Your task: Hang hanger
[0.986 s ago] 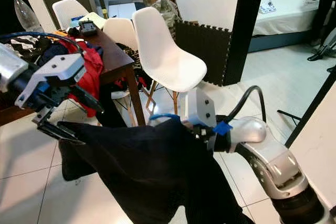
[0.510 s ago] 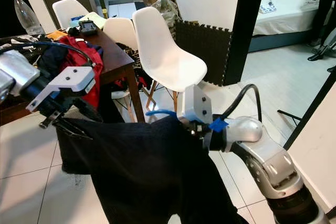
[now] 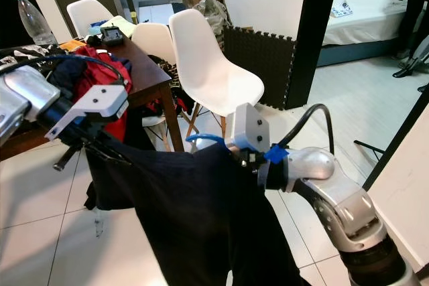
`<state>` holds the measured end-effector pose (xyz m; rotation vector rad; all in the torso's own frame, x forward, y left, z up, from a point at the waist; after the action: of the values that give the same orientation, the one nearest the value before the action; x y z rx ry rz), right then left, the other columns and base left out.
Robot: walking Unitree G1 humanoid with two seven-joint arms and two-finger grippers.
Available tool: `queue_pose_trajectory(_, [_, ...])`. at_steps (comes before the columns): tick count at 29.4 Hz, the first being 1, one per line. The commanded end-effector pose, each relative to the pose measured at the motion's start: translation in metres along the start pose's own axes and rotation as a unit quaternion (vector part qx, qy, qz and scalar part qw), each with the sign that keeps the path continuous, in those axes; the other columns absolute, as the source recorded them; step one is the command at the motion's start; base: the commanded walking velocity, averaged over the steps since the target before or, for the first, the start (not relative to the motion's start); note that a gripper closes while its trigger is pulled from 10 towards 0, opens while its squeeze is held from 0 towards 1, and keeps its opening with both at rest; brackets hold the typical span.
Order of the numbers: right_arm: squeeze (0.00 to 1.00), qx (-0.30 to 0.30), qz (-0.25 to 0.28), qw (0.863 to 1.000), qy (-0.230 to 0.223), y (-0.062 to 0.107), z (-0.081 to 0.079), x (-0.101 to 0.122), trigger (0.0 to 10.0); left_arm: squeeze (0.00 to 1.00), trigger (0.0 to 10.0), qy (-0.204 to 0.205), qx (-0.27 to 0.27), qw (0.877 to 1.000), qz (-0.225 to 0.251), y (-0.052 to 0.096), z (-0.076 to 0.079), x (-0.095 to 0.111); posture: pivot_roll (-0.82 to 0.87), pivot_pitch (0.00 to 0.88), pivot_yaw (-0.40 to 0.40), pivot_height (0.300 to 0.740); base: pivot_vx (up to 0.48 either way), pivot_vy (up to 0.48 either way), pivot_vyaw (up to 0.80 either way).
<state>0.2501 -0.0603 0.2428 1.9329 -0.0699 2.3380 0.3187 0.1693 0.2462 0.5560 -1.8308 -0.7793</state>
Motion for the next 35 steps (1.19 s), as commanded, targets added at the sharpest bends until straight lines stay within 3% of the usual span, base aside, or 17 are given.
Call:
queue_pose_trajectory(1, [0.00, 0.027, 0.032, 0.999, 0.023, -0.007, -0.009, 0.017, 10.0, 0.00, 0.0, -0.009, 0.008, 1.000, 0.013, -0.005, -0.003, 0.003, 0.11, 0.000, 0.071, 0.740, 0.000, 0.000, 0.00])
queue_pose_trajectory(4, [0.00, 0.020, 0.030, 0.999, 0.017, -0.007, -0.006, 0.015, 10.0, 0.00, 0.0, -0.011, 0.016, 1.000, 0.014, -0.004, -0.004, 0.003, 0.11, 0.000, 0.069, 0.740, 0.000, 0.000, 0.00])
queue_pose_trajectory(5, [0.27, 0.005, 0.026, 1.000, 0.006, -0.007, 0.000, 0.012, 10.0, 0.00, 0.0, -0.011, 0.026, 0.999, 0.018, -0.002, -0.005, 0.003, 0.12, 0.000, 0.067, 0.740, 0.000, 0.000, 0.00])
queue_pose_trajectory(7, [0.27, 0.005, 0.026, 1.000, 0.006, -0.007, 0.000, 0.012, 10.0, 0.00, 0.0, -0.011, 0.026, 0.999, 0.018, -0.002, -0.005, 0.003, 0.12, 0.000, 0.067, 0.740, 0.000, 0.000, 0.00])
queue_pose_trajectory(8, [1.00, -0.004, 0.022, 1.000, -0.006, -0.005, 0.004, 0.009, 10.0, 0.00, 0.0, -0.008, 0.041, 0.999, 0.015, 0.001, -0.006, 0.001, 0.12, 0.000, 0.062, 0.740, 0.000, 0.000, 0.00])
queue_pose_trajectory(13, [1.00, -0.012, 0.014, 1.000, -0.018, -0.001, 0.007, 0.004, 10.0, 0.00, 0.0, 0.002, 0.069, 0.998, 0.003, 0.009, -0.008, -0.008, 0.12, 0.000, 0.060, 0.740, 0.000, 0.000, 0.00])
queue_pose_trajectory(17, [1.00, -0.032, -0.019, 0.999, -0.022, 0.023, 0.012, -0.003, 10.0, 0.00, 0.0, 0.027, 0.143, 0.989, -0.034, 0.039, -0.012, -0.031, 0.12, 0.000, 0.043, 0.740, 0.000, 0.000, 0.00])
queue_pose_trajectory(19, [1.00, -0.032, -0.019, 0.999, -0.022, 0.023, 0.012, -0.003, 10.0, 0.00, 0.0, 0.027, 0.143, 0.989, -0.034, 0.039, -0.012, -0.031, 0.12, 0.000, 0.043, 0.740, 0.000, 0.000, 0.00])
queue_pose_trajectory(20, [1.00, -0.046, -0.033, 0.998, -0.020, 0.032, 0.015, -0.005, 10.0, 0.00, 0.0, 0.035, 0.159, 0.986, -0.044, 0.046, -0.011, -0.038, 0.12, 0.001, 0.042, 0.740, 0.000, 0.000, 0.00])
queue_pose_trajectory(22, [1.00, -0.046, -0.033, 0.998, -0.020, 0.032, 0.015, -0.005, 10.0, 0.00, 0.0, 0.035, 0.159, 0.986, -0.044, 0.046, -0.011, -0.038, 0.12, 0.001, 0.042, 0.740, 0.000, 0.000, 0.00])
queue_pose_trajectory(23, [1.00, -0.065, -0.047, 0.997, -0.017, 0.043, 0.020, -0.007, 10.0, 0.00, 0.0, 0.042, 0.169, 0.983, -0.053, 0.052, -0.008, -0.044, 0.12, 0.003, 0.038, 0.740, 0.000, 0.000, 0.00])
queue_pose_trajectory(24, [1.00, -0.065, -0.047, 0.997, -0.017, 0.043, 0.020, -0.007, 10.0, 0.00, 0.0, 0.042, 0.169, 0.983, -0.053, 0.052, -0.008, -0.044, 0.12, 0.003, 0.038, 0.740, 0.000, 0.000, 0.00])
queue_pose_trajectory(25, [1.00, -0.093, -0.065, 0.993, -0.012, 0.055, 0.027, -0.009, 10.0, 0.00, 0.0, 0.050, 0.178, 0.981, -0.057, 0.057, -0.005, -0.049, 0.12, 0.004, 0.036, 0.740, 0.000, 0.000, 0.00])
queue_pose_trajectory(26, [1.00, -0.093, -0.065, 0.993, -0.012, 0.055, 0.027, -0.009, 10.0, 0.00, 0.0, 0.050, 0.178, 0.981, -0.057, 0.057, -0.005, -0.049, 0.12, 0.004, 0.036, 0.740, 0.000, 0.000, 0.00])
queue_pose_trajectory(27, [1.00, -0.123, -0.080, 0.989, -0.008, 0.071, 0.034, -0.010, 10.0, 0.00, 0.0, 0.056, 0.183, 0.980, -0.058, 0.061, -0.001, -0.052, 0.12, 0.005, 0.033, 0.740, 0.000, 0.000, 0.00])
queue_pose_trajectory(31, [1.00, -0.175, -0.095, 0.980, 0.001, 0.096, 0.047, -0.008, 10.0, 0.00, 0.0, 0.064, 0.193, 0.978, -0.052, 0.063, 0.004, -0.057, 0.12, 0.006, 0.031, 0.740, 0.000, 0.000, 0.00])
queue_pose_trajectory(35, [1.00, -0.190, -0.098, 0.977, 0.005, 0.103, 0.051, -0.006, 10.0, 0.00, 0.0, 0.062, 0.206, 0.976, -0.044, 0.064, 0.003, -0.056, 0.12, 0.006, 0.031, 0.740, 0.000, 0.000, 0.00])
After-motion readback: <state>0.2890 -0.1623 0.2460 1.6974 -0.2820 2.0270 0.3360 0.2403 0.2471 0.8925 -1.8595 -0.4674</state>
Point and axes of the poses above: a point about 5 cm out from each wrist's last joint towards the gripper, its own y axis pointing back from the gripper into the wrist, its own x axis along the axis of the wrist's last joint, z = x × y, the point moved 4 cm from there along -y, pointing out of the wrist towards the gripper, and after that the axes turned 4 degrees about -y, right-handed, at the moved point
